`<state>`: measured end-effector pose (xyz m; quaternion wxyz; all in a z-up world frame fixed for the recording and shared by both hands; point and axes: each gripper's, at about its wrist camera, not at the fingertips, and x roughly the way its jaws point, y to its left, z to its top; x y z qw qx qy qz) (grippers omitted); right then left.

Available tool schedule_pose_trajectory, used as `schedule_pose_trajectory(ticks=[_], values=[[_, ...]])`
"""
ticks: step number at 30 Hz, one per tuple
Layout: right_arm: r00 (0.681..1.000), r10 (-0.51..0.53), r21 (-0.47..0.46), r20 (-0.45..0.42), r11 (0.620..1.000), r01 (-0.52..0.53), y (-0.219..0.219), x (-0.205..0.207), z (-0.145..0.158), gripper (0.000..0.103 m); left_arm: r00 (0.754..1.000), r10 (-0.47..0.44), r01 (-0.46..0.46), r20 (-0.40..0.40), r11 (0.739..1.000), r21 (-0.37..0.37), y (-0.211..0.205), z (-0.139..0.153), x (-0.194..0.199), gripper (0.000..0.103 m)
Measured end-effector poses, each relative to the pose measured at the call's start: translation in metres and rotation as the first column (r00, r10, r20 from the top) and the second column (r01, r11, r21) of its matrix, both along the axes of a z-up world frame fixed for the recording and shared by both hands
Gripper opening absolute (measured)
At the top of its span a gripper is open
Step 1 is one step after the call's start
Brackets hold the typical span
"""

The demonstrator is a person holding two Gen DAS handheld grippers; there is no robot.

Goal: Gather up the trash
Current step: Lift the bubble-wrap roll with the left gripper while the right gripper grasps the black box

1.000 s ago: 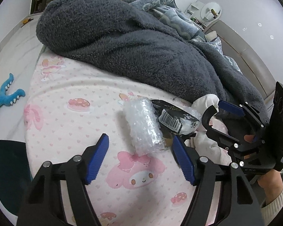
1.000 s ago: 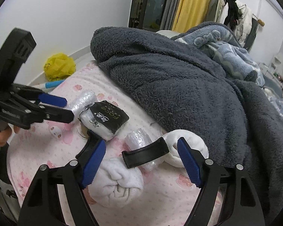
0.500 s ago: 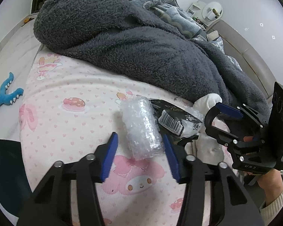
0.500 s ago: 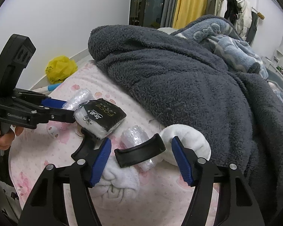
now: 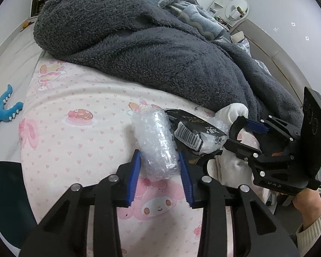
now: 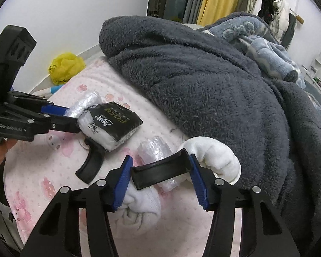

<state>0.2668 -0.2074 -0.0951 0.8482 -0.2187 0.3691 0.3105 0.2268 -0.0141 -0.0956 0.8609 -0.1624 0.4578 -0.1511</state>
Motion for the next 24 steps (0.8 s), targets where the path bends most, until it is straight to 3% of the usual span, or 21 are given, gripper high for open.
schedule_pose_trajectory(ticks=[11, 19, 24], values=[[0.999, -0.047, 0.041, 0.005, 0.998, 0.047, -0.001, 0.001, 0.015, 0.049, 0.999, 0.018, -0.018, 0.051, 1.000, 0.002, 0.016, 0.011, -0.010, 0.035], [0.998, -0.056, 0.093, 0.003, 0.994, 0.055, 0.013, -0.002, 0.030, 0.049, 0.995, 0.031, -0.036, 0.097, 0.998, 0.055, 0.027, 0.023, -0.018, 0.035], [0.994, -0.105, 0.128, -0.033, 0.986, 0.109, 0.021, 0.002, 0.034, 0.049, 0.989, 0.029, -0.049, 0.144, 0.989, 0.138, 0.033, 0.031, -0.025, 0.035]])
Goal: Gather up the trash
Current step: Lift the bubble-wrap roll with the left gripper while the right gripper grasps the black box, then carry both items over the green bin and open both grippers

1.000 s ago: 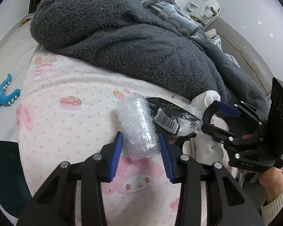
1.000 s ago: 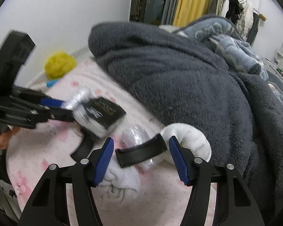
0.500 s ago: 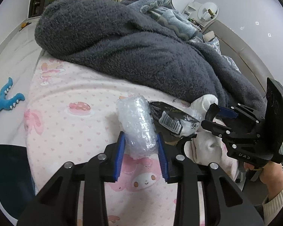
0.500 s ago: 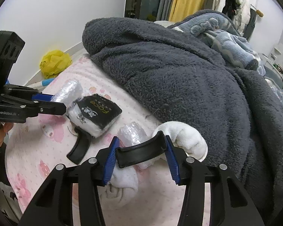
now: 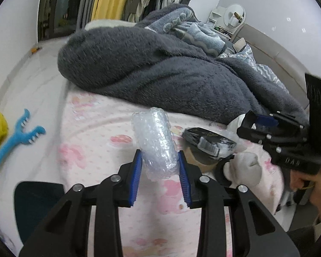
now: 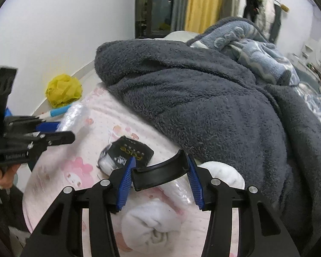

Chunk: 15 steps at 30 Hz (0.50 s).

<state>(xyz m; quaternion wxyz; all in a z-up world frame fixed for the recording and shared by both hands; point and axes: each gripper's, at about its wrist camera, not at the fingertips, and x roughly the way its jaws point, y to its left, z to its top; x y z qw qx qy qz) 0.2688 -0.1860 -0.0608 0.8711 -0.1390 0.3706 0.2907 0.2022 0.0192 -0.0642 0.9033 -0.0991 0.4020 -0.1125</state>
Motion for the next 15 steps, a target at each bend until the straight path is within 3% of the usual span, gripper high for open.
schedule_pose_trajectory(ticks=[15], values=[[0.994, -0.018, 0.140, -0.111, 0.990, 0.033, 0.068, -0.009, 0.005, 0.049, 0.998, 0.057, -0.058, 0.021, 0.997, 0.056, 0.056, 0.002, -0.020, 0.035]])
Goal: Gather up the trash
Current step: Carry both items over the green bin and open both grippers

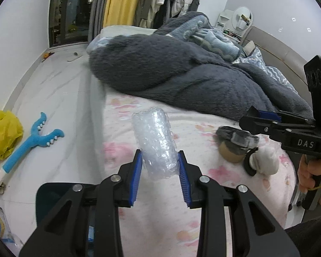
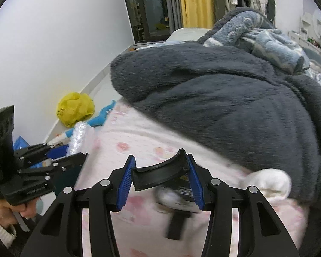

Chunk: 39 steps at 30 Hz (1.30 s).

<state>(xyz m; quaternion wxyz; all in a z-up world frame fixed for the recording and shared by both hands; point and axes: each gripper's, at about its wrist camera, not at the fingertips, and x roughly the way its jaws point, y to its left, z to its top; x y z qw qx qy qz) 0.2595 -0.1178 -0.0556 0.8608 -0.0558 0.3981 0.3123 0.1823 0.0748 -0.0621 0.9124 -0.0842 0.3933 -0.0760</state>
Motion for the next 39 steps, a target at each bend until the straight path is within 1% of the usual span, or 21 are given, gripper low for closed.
schedule_pose_trajectory(ticks=[3, 9, 11, 14, 19, 23, 27, 30, 35, 36, 38, 39], values=[[1.000, 0.000, 0.030, -0.030, 1.000, 0.001, 0.018, -0.004, -0.005, 0.049, 1.000, 0.015, -0.015, -0.009, 1.000, 0.015, 0.013, -0.002, -0.004, 0.035], [0.998, 0.024, 0.051, -0.061, 0.998, -0.021, 0.053, -0.010, -0.011, 0.049, 0.996, 0.055, -0.053, -0.069, 0.998, 0.028, 0.043, -0.017, -0.007, 0.035], [0.997, 0.033, 0.049, -0.069, 0.998, -0.029, 0.063, -0.012, -0.013, 0.049, 0.993, 0.056, -0.054, -0.107, 0.998, 0.022, 0.052, -0.025, -0.008, 0.035], [0.995, 0.048, 0.042, -0.087, 0.998, -0.045, 0.080, -0.016, -0.020, 0.049, 0.983, 0.078, -0.073, -0.166, 0.997, 0.032, 0.069, -0.041, -0.011, 0.035], [0.990, 0.087, 0.033, -0.107, 0.996, -0.084, 0.112, -0.028, -0.031, 0.049, 0.965, 0.100, -0.099, -0.240, 0.995, 0.016, 0.092, -0.062, -0.019, 0.035], [0.985, 0.123, 0.015, -0.119, 0.992, -0.122, 0.138, -0.038, -0.041, 0.049, 0.947, 0.111, -0.106, -0.301, 0.994, 0.033, 0.105, -0.081, -0.026, 0.035], [0.979, 0.153, 0.000, -0.133, 0.988, -0.155, 0.162, -0.048, -0.050, 0.049, 0.923, 0.120, -0.112, -0.365, 0.993, 0.045, 0.120, -0.100, -0.035, 0.035], [0.975, 0.170, -0.011, -0.140, 0.985, -0.174, 0.176, -0.053, -0.056, 0.049, 0.904, 0.120, -0.119, -0.411, 0.992, 0.029, 0.132, -0.111, -0.043, 0.036], [0.970, 0.194, -0.025, -0.149, 0.980, -0.200, 0.197, -0.059, -0.063, 0.049, 0.868, 0.141, -0.148, -0.475, 0.989, 0.023, 0.153, -0.126, -0.054, 0.037], [0.968, 0.198, -0.030, -0.152, 0.978, -0.205, 0.201, -0.061, -0.065, 0.049, 0.860, 0.141, -0.153, -0.490, 0.988, 0.017, 0.157, -0.129, -0.057, 0.038], [0.965, 0.209, -0.046, -0.160, 0.975, -0.219, 0.212, -0.063, -0.072, 0.049, 0.845, 0.140, -0.159, -0.517, 0.987, 0.008, 0.164, -0.135, -0.060, 0.046], [0.963, 0.213, -0.055, -0.165, 0.973, -0.225, 0.217, -0.061, -0.076, 0.049, 0.840, 0.144, -0.163, -0.523, 0.987, 0.010, 0.166, -0.136, -0.062, 0.056]])
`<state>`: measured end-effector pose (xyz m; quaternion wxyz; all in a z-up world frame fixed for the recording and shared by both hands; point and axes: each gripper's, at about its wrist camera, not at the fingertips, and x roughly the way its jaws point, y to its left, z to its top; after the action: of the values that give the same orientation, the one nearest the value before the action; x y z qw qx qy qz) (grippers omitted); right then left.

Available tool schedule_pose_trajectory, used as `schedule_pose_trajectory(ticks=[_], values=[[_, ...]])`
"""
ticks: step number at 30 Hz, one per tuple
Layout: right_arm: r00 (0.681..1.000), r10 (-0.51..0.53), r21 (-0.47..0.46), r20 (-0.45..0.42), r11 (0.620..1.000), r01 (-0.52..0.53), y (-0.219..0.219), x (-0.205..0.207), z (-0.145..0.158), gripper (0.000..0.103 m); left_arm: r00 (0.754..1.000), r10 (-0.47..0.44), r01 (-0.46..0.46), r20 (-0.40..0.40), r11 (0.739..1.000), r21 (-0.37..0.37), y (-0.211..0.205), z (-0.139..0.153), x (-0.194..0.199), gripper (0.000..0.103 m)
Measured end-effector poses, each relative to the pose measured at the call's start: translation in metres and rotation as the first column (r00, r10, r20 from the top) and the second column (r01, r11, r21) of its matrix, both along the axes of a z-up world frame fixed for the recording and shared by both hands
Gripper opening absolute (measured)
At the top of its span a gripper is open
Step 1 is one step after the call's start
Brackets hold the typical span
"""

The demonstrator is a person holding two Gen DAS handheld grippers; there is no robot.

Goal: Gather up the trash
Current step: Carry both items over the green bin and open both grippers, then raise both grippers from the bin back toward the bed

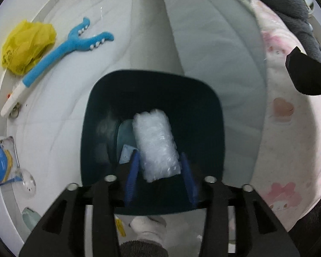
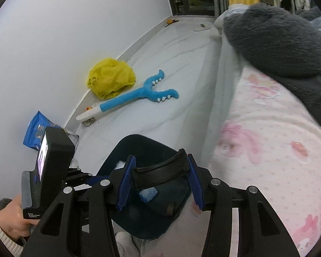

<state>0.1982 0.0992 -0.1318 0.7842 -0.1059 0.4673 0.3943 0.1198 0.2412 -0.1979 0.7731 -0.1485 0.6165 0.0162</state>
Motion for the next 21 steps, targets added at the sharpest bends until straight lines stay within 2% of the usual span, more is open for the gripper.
schedule_pose_trajectory(ticks=[4, 11, 15, 21], values=[[1.000, 0.009, -0.024, -0.013, 1.000, -0.009, 0.013, -0.002, -0.011, 0.049, 1.000, 0.016, -0.016, 0.005, 1.000, -0.012, 0.012, 0.004, -0.007, 0.068], [0.999, 0.013, -0.058, -0.038, 0.998, -0.015, 0.035, -0.003, -0.029, 0.049, 0.995, 0.034, -0.033, 0.092, 0.999, -0.008, 0.029, 0.023, -0.017, 0.072], [0.998, 0.024, -0.090, -0.052, 0.996, -0.028, 0.049, -0.006, -0.044, 0.049, 0.984, 0.030, -0.032, 0.173, 0.999, 0.006, 0.036, 0.040, -0.023, 0.072], [0.995, 0.007, -0.118, -0.099, 0.993, -0.019, 0.062, -0.003, -0.068, 0.049, 0.968, 0.043, -0.051, 0.246, 0.998, 0.027, 0.048, 0.059, -0.033, 0.073]])
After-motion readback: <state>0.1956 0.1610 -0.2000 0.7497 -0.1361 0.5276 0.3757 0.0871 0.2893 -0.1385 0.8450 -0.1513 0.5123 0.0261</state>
